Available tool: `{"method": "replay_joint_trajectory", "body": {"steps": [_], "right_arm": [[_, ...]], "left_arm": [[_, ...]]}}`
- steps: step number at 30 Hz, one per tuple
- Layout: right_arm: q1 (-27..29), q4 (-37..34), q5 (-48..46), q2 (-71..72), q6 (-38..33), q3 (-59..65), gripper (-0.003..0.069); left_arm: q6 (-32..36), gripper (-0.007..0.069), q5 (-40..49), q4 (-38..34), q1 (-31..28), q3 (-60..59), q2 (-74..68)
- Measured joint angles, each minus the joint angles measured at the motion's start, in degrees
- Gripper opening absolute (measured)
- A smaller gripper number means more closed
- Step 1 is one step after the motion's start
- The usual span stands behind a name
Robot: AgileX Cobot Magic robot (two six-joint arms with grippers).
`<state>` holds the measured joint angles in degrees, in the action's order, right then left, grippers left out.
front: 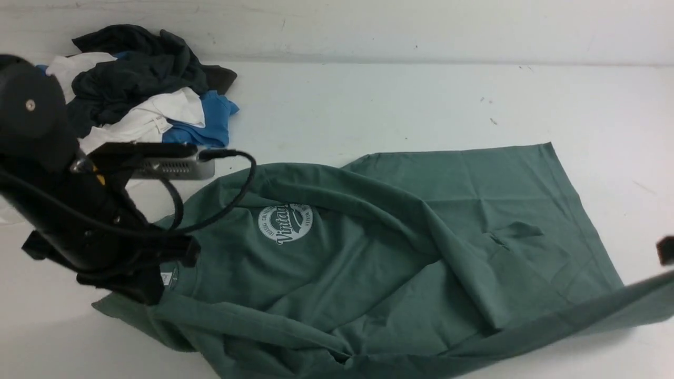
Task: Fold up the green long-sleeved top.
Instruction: Use both arms to drag the lower edge of the fabric forward and fold it over the upper edge
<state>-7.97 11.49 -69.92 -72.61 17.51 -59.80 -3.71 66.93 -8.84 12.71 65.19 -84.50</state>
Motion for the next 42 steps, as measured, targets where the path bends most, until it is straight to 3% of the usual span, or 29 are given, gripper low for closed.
{"method": "replay_joint_trajectory", "body": {"steps": [12, 20, 26, 36, 38, 42], "right_arm": [[0.52, -0.24, -1.42, -27.39, -1.36, -37.5, 0.0001], [2.46, -1.78, -1.57, -45.3, -1.36, -59.4, 0.0002], [2.91, -2.14, 2.83, -55.85, -1.25, -66.96, 0.0002], [5.36, -2.35, 14.92, -65.24, 3.38, -68.25, 0.0006], [5.36, -2.4, 16.73, -66.27, 3.47, -68.32, 0.0022], [5.36, -2.35, 18.19, -67.89, 3.41, -68.32, 0.0129]], "left_arm": [[-0.13, 0.0027, 3.64, -2.83, -4.99, 30.64, -18.71], [-3.47, 0.0027, 3.74, -4.88, -8.19, 44.05, -29.83], [-6.74, 0.0027, 3.68, -5.37, -10.57, 48.78, -36.61], [-7.98, 0.0027, -0.16, -5.63, -12.47, 48.95, -43.36], [-7.98, 0.0027, -1.2, -5.97, -12.47, 48.95, -44.08], [-7.57, 0.0038, -2.74, -6.19, -12.47, 48.95, -44.45]]}}
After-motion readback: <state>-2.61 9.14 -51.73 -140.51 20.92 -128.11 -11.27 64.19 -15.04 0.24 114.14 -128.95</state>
